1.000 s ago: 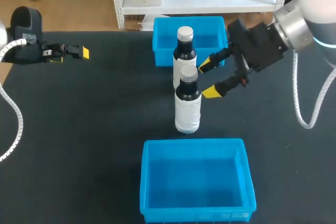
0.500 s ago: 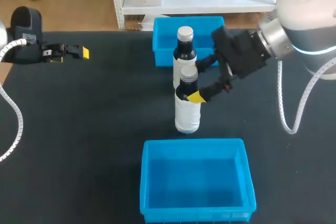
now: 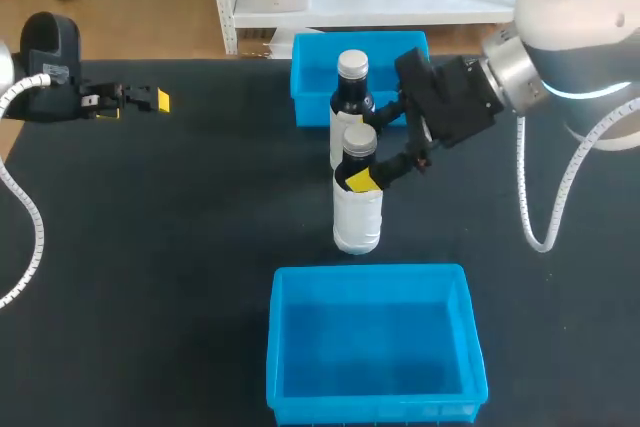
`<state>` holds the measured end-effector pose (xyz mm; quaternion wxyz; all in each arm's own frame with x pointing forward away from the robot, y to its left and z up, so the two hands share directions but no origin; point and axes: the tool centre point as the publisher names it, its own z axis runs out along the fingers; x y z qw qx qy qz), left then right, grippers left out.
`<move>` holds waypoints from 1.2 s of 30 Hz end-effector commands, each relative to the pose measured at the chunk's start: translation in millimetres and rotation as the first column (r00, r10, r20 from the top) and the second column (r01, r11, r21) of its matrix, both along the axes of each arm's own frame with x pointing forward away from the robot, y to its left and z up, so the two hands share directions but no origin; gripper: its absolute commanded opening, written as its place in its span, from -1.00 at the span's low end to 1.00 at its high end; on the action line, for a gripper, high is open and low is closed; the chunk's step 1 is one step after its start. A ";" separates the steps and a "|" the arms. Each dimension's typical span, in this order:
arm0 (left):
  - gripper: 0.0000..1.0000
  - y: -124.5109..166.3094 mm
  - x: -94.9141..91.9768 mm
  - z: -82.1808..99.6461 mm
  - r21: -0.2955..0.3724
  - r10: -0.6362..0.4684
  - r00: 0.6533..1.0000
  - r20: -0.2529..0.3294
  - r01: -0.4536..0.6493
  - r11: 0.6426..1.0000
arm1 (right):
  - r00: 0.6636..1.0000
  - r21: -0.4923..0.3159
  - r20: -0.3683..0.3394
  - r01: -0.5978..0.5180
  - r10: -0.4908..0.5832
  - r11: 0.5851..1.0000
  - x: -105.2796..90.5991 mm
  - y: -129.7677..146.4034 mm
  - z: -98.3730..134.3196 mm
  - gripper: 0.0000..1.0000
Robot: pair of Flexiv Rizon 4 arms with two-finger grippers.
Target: Pick up the bottle, and place it in the far bin if it is heavy, or in the near bin if it is light.
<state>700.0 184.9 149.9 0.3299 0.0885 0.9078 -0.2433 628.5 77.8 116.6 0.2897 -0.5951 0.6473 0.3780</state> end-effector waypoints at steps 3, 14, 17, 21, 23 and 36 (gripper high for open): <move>1.00 0.0 0.0 0.0 0.000 0.000 1.000 0.000 0.000 1.000 | 1.000 0.009 0.004 0.001 -0.001 1.000 2.1 1.2 -0.7 1.00; 1.00 0.0 0.0 0.0 0.000 0.000 1.000 0.000 0.000 1.000 | 1.000 0.010 0.012 0.006 -0.007 1.000 4.2 0.4 -0.4 0.38; 1.00 0.0 0.0 0.0 0.000 0.000 1.000 0.000 0.000 1.000 | 1.000 0.010 0.012 0.007 -0.007 1.000 4.4 0.4 -0.4 0.37; 1.00 0.0 0.0 0.0 0.000 0.000 1.000 0.000 0.000 1.000 | 1.000 0.010 0.013 0.007 -0.007 1.000 4.3 -0.1 -0.6 -0.04; 1.00 0.0 0.0 0.0 0.000 0.000 1.000 0.000 0.000 1.000 | 1.000 0.011 0.013 0.008 -0.008 1.000 3.8 -0.9 -0.5 -0.24; 1.00 0.0 0.0 0.0 0.000 0.000 1.000 0.000 0.000 1.000 | 0.999 0.024 0.029 0.022 -0.023 0.999 -3.9 -16.1 18.1 -1.00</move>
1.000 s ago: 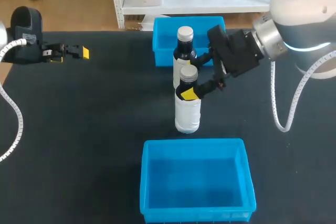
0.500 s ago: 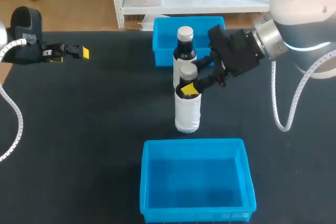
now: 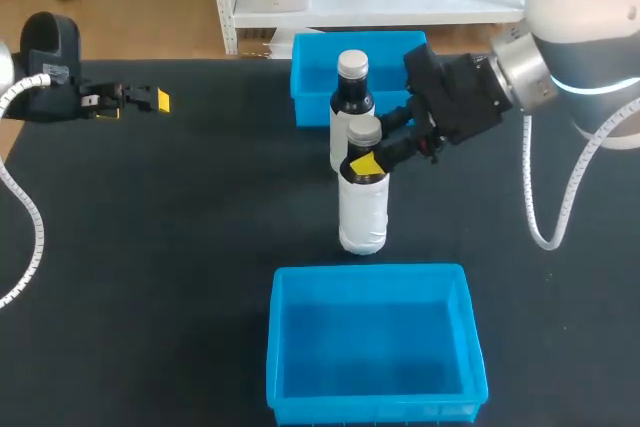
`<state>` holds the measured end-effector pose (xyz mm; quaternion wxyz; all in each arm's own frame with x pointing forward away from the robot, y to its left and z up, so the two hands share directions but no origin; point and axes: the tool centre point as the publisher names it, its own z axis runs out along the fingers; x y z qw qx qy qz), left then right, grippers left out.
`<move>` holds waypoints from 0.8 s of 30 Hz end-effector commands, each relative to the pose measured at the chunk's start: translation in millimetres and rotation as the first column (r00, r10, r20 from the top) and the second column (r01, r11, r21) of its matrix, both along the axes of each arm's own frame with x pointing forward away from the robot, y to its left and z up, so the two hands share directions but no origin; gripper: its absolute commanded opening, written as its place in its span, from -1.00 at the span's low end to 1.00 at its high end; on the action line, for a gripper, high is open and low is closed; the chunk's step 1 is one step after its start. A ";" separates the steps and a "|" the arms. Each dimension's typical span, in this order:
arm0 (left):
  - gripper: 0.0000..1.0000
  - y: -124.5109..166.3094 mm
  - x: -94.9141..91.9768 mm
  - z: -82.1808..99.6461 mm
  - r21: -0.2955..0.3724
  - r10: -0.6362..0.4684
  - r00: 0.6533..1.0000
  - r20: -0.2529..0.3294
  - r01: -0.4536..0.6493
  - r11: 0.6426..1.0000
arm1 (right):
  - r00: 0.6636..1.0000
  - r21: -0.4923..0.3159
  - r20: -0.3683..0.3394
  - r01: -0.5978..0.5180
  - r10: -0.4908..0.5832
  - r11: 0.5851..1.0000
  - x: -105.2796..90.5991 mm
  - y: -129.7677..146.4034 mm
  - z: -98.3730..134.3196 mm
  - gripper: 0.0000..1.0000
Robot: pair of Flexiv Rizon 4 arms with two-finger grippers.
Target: Pick up the bottle, and place it in the far bin if it is heavy, or in the near bin if it is light.
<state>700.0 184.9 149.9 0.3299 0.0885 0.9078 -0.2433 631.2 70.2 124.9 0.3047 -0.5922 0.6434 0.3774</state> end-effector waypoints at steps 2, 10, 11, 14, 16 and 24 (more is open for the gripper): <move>1.00 0.0 0.0 0.0 0.000 0.000 1.000 0.000 0.000 1.000 | 1.000 0.007 0.012 0.022 -0.022 1.000 -6.4 -13.3 15.5 -1.00; 1.00 0.0 0.0 0.0 0.000 0.000 1.000 0.000 0.000 1.000 | 0.995 0.007 0.036 0.097 -0.097 0.995 2.5 -49.3 35.5 -1.00; 1.00 0.0 0.0 0.0 0.000 0.000 1.000 0.000 0.000 1.000 | 0.993 0.004 0.038 0.112 -0.112 0.994 4.6 -57.8 38.5 -1.00; 1.00 0.0 0.0 0.0 0.000 0.000 1.000 0.000 0.000 1.000 | 0.989 -0.002 0.042 0.141 -0.141 0.990 8.3 -75.5 44.7 -1.00; 1.00 0.0 0.0 0.0 0.000 0.000 1.000 0.000 0.000 1.000 | 0.986 -0.004 0.044 0.163 -0.163 0.987 10.4 -88.9 50.1 -1.00; 1.00 0.0 0.0 0.0 0.000 0.000 1.000 0.000 0.000 1.000 | 0.971 -0.018 0.063 0.232 -0.231 0.972 9.1 -137.4 78.9 -1.00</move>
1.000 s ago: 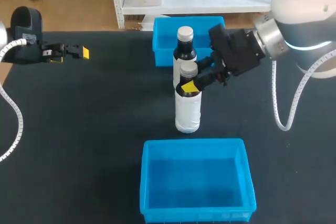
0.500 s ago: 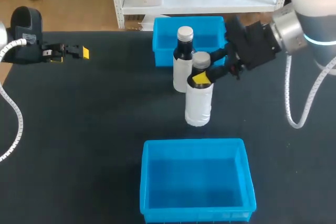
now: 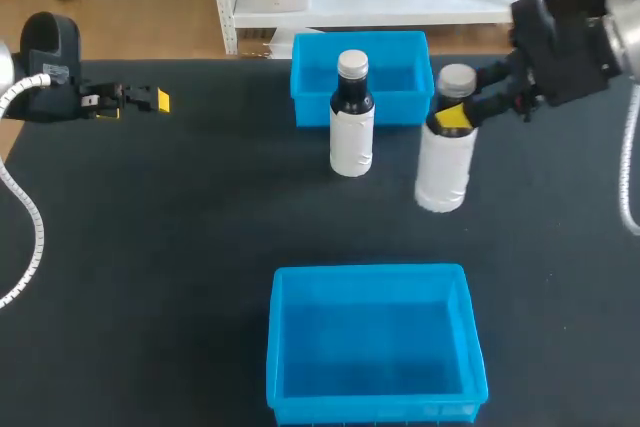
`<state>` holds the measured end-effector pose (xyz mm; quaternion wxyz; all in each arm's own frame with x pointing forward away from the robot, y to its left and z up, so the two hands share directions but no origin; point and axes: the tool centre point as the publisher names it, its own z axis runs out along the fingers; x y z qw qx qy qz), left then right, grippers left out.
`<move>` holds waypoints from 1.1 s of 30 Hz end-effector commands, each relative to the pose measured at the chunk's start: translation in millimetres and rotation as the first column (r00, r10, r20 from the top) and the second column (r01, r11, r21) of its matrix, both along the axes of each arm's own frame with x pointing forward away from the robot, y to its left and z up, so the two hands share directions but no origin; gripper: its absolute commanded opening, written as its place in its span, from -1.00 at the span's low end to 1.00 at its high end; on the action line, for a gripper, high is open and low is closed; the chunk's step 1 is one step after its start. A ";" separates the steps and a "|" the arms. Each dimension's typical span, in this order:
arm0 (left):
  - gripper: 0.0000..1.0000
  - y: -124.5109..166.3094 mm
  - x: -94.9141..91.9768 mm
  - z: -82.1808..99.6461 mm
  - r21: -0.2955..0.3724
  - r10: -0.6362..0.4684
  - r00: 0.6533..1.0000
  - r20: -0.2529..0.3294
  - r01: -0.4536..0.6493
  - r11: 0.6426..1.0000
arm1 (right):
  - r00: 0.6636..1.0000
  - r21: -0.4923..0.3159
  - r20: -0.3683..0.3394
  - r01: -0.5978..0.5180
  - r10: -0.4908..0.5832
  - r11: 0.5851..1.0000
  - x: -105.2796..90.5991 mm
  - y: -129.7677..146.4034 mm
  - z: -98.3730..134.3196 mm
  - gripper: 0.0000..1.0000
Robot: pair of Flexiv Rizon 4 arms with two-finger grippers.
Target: Pick up the bottle, and place it in the far bin if it is heavy, or in the near bin if it is light.
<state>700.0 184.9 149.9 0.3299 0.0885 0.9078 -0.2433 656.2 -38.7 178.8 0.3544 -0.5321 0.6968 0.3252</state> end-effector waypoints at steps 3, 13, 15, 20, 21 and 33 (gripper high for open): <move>1.00 0.0 0.0 0.0 0.000 0.000 1.000 0.000 0.000 1.000 | 0.999 -0.023 0.020 0.035 -0.034 0.999 -21.7 -39.4 38.6 -1.00; 1.00 0.0 0.0 0.0 0.000 0.000 1.000 0.000 0.000 1.000 | 0.999 -0.008 0.032 -0.002 0.002 1.000 -49.9 -47.8 75.7 -1.00; 1.00 0.0 0.0 0.0 0.000 0.000 1.000 0.000 0.000 1.000 | 1.000 -0.009 0.031 -0.005 0.006 1.000 -53.7 -48.1 79.9 -1.00; 1.00 0.0 0.0 0.0 0.000 0.000 1.000 0.000 0.000 1.000 | 0.999 -0.013 0.036 0.003 -0.002 1.000 -55.3 -56.0 91.7 -1.00; 1.00 0.0 0.0 0.0 0.000 0.000 1.000 0.000 0.000 1.000 | 0.999 -0.015 0.036 0.005 -0.005 1.000 -54.1 -57.7 93.1 -1.00; 1.00 0.0 0.0 0.0 0.000 0.000 1.000 0.000 0.000 1.000 | 0.998 -0.023 0.049 0.039 -0.038 0.999 15.8 -79.7 113.3 -1.00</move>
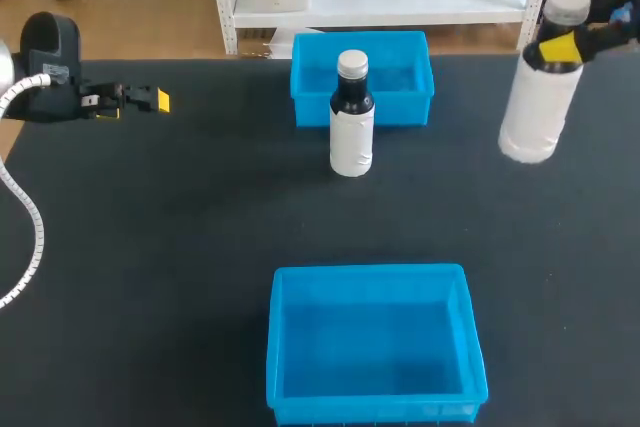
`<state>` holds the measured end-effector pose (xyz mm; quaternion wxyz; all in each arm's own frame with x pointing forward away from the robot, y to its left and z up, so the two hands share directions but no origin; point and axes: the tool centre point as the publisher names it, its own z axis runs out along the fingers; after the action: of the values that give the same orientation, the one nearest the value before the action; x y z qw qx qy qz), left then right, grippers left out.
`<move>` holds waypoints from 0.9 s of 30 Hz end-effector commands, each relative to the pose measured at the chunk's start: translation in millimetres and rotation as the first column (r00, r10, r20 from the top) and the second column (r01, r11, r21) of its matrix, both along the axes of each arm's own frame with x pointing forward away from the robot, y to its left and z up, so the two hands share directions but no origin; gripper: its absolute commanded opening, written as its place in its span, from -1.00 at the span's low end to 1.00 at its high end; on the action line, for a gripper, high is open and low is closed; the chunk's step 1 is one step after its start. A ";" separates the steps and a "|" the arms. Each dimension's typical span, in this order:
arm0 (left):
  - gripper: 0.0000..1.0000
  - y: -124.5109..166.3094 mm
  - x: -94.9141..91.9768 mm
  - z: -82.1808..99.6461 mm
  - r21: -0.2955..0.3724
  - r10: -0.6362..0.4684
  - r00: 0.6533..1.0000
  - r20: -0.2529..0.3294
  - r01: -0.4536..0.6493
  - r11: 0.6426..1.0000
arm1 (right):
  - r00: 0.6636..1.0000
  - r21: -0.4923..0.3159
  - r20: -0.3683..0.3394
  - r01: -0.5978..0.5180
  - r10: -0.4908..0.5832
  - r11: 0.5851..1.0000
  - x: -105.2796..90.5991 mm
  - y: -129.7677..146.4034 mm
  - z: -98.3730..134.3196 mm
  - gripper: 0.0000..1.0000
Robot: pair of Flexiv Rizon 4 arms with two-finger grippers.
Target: Pick up the bottle, and place it in the far bin if it is heavy, or in the near bin if it is light.
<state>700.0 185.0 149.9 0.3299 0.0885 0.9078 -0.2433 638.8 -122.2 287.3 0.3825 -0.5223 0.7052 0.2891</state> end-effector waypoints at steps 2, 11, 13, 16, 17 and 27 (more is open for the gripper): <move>1.00 0.0 0.0 0.0 0.000 0.000 1.000 0.000 0.000 1.000 | 0.999 0.002 -0.020 -0.031 0.031 1.000 48.2 4.4 7.9 -1.00; 1.00 0.0 0.0 0.0 0.000 0.000 1.000 0.000 0.000 1.000 | 0.999 0.040 -0.023 -0.043 0.044 0.998 117.9 20.3 13.9 -1.00; 1.00 0.0 0.0 0.0 0.000 0.000 1.000 0.000 0.000 1.000 | 0.998 0.048 -0.022 -0.052 0.053 0.997 131.7 26.5 14.3 -1.00; 1.00 0.0 0.0 0.0 0.000 0.000 1.000 0.000 0.000 1.000 | 0.998 0.041 -0.016 -0.062 0.062 0.997 151.1 37.4 13.2 -1.00; 1.00 0.0 0.0 0.0 0.000 0.000 1.000 0.000 0.000 1.000 | 0.998 0.037 -0.013 -0.065 0.066 0.997 157.7 41.0 12.2 -1.00; 1.00 0.0 0.0 0.0 0.000 0.000 1.000 0.000 0.000 1.000 | 0.994 0.015 -0.012 -0.104 0.105 0.994 215.5 80.1 -8.5 -1.00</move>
<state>700.0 184.9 149.9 0.3299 0.0885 0.9078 -0.2433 803.0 -53.7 285.6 0.3926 -0.5352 0.6916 0.2849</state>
